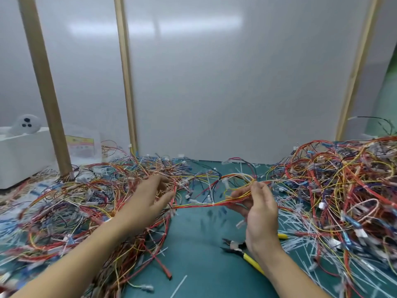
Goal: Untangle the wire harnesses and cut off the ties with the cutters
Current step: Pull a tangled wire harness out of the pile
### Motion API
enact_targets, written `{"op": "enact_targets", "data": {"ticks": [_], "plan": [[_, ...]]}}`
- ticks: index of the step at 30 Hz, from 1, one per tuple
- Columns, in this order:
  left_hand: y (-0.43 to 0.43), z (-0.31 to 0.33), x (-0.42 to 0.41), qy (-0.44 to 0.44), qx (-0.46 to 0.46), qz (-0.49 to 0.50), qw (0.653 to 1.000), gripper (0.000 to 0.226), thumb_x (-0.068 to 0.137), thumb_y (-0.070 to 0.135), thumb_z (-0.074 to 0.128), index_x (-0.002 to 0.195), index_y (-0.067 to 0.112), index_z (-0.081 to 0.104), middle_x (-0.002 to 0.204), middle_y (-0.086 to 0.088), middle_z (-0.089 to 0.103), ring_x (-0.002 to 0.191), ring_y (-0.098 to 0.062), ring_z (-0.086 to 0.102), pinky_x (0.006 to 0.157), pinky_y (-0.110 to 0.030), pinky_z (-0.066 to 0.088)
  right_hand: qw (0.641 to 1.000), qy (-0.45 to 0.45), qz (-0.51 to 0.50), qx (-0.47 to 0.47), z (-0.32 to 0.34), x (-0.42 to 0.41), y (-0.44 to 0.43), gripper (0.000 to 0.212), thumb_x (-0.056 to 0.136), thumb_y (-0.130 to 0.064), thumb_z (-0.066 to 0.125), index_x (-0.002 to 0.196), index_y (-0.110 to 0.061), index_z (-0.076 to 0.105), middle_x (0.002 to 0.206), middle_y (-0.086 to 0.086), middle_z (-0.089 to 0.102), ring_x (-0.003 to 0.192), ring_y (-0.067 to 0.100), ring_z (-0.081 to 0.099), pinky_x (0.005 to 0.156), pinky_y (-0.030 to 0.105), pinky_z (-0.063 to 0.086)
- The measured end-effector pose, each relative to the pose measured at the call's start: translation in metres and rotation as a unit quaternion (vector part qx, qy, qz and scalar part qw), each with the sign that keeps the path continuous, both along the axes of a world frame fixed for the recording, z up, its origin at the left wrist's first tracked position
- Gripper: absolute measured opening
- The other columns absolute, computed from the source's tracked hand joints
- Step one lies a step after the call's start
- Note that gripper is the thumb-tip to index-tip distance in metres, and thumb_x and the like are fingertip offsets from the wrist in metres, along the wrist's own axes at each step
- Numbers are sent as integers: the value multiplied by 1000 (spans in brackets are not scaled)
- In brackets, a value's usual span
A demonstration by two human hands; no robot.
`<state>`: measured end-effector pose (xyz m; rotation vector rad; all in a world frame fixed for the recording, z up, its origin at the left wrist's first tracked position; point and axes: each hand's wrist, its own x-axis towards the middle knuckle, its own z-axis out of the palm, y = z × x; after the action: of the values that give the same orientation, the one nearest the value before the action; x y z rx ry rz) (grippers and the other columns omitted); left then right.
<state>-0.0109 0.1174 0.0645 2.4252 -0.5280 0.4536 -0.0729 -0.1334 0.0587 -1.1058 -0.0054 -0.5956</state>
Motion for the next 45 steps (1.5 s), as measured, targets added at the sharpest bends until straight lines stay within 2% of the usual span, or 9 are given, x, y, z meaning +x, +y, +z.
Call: {"op": "enact_targets", "data": {"ticks": [9,15,22,27,32,34,37,40,45], "plan": [[38,-6,-34,-73,157,5,985,83,81,75,52,150,34,30,150,18,30,140,-6,27,117,-30,22,998,-13,10,63,8,0,-5,29,107,-28,41,84,-17,55,56,3,55,56,20,65,55,32,58],[18,6,-48,-56,303,-54,950,26,97,52,49,108,33,64,106,16,59,104,-10,59,95,-29,45,991,73,113,-13,2,3,-1,22,105,-24,46,90,-12,56,63,6,62,58,21,66,56,36,59],[-43,16,-67,-49,206,-46,976,28,105,38,33,98,17,49,101,3,50,99,-18,47,88,-36,42,973,191,112,-68,-3,7,-7,20,105,-16,48,101,-3,62,53,4,55,46,23,59,50,35,58],[-54,14,-78,-81,379,-25,922,40,102,43,33,86,17,59,89,-1,62,86,-25,57,81,-33,40,985,157,7,-68,-1,8,-13,27,102,-25,51,88,-9,67,46,-5,37,40,16,38,44,30,52],[-61,31,-48,-158,-78,24,984,33,93,36,43,65,20,48,59,5,49,60,-16,46,66,-35,40,993,48,36,-100,-1,0,-5,37,98,-23,51,63,-18,61,45,-8,42,37,11,37,40,25,38],[-78,34,-32,56,-230,16,971,43,97,43,44,68,14,57,61,0,60,59,-17,55,64,-35,45,990,0,87,-112,-1,-3,-3,33,90,-23,51,58,-17,58,43,-3,38,37,15,34,40,26,36],[-95,27,-14,403,-401,1,823,59,99,56,44,87,1,62,67,-10,66,53,-23,62,55,-31,49,976,-16,149,-161,-4,-8,1,25,80,-20,50,56,-16,57,43,5,39,38,20,34,41,28,39],[-105,15,-5,345,-488,22,802,29,104,30,50,96,2,54,66,-9,67,49,-18,65,45,-26,51,952,36,210,-219,-6,-8,7,24,75,-20,49,52,-16,53,41,7,37,36,20,31,45,30,36],[-120,2,-16,169,-393,-4,904,16,100,6,51,85,9,55,75,-7,68,56,-15,63,57,-29,51,954,168,106,-223,-6,-2,3,27,87,-23,48,64,-10,55,47,3,41,34,15,32,40,22,28]]}}
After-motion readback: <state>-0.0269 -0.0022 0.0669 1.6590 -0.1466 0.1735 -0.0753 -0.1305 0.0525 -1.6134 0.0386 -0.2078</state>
